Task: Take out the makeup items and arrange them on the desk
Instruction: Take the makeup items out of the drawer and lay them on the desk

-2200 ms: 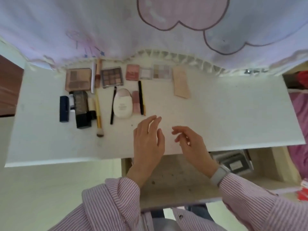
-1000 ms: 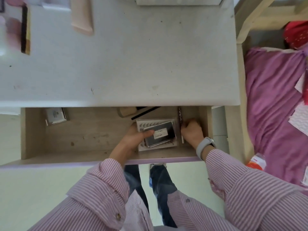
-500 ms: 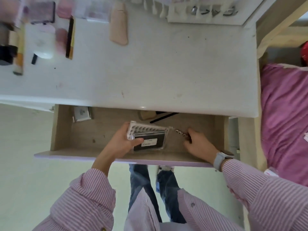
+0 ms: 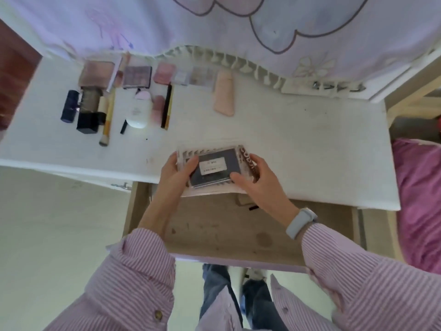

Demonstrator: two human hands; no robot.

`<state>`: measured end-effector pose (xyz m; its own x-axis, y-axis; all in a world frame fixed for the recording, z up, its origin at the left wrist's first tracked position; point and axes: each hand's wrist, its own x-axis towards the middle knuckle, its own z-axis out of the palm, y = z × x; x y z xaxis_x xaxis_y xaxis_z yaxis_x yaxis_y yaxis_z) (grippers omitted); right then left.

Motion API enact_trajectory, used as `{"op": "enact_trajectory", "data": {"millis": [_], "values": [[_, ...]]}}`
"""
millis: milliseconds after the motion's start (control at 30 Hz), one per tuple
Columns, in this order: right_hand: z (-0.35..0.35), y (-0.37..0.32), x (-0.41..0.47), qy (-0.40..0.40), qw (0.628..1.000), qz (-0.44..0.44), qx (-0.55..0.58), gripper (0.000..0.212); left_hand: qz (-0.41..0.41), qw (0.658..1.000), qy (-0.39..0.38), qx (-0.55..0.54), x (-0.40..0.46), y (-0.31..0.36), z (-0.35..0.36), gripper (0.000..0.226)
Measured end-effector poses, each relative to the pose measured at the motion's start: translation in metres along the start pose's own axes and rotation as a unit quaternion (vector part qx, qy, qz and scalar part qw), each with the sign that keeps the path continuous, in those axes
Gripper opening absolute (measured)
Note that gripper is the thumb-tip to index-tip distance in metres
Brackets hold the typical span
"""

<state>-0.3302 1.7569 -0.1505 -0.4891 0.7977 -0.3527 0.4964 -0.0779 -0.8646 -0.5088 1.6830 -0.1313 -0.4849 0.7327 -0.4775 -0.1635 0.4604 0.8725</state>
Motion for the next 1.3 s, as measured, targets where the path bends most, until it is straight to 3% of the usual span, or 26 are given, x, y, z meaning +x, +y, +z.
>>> {"op": "enact_trajectory", "data": {"millis": [100,233,367,467,600,700,767,867,967,1100,1300], "values": [[0.016,-0.015,0.035,0.048,0.998,0.048,-0.011,0.071,0.055,0.979,0.091,0.176,0.037,0.010,0.007,0.062],[0.027,-0.024,0.057,0.071,0.994,0.077,0.000,0.063,0.134,0.932,0.092,0.323,0.067,0.011,0.005,0.060],[0.031,-0.027,0.063,0.095,0.991,0.093,-0.010,0.059,0.146,0.912,0.066,0.378,0.085,0.004,-0.001,0.049],[0.034,-0.030,0.068,0.111,0.990,0.086,-0.022,0.052,0.164,0.905,0.039,0.391,0.093,0.003,-0.001,0.058],[0.041,-0.034,0.077,0.102,0.988,0.087,-0.072,0.025,0.263,0.880,-0.001,0.396,0.106,0.014,-0.005,0.046],[0.043,-0.032,0.076,0.169,0.977,0.101,-0.086,0.016,0.284,0.850,-0.051,0.441,0.116,0.017,-0.014,0.048],[0.040,-0.032,0.077,0.235,0.964,0.069,-0.102,0.015,0.301,0.816,-0.088,0.485,0.116,0.015,-0.023,0.065],[0.031,-0.033,0.086,0.170,0.972,0.001,-0.164,0.037,0.344,0.760,-0.090,0.545,0.111,0.013,-0.031,0.082],[0.026,-0.031,0.089,0.095,0.963,-0.030,-0.251,0.041,0.342,0.783,-0.047,0.517,0.101,0.009,-0.031,0.081],[0.026,-0.025,0.077,0.089,0.937,-0.030,-0.337,0.044,0.303,0.819,0.047,0.485,0.076,-0.007,-0.030,0.081],[0.042,-0.020,0.053,0.101,0.924,0.004,-0.369,0.052,0.148,0.947,0.081,0.272,0.061,-0.015,-0.033,0.078]]}}
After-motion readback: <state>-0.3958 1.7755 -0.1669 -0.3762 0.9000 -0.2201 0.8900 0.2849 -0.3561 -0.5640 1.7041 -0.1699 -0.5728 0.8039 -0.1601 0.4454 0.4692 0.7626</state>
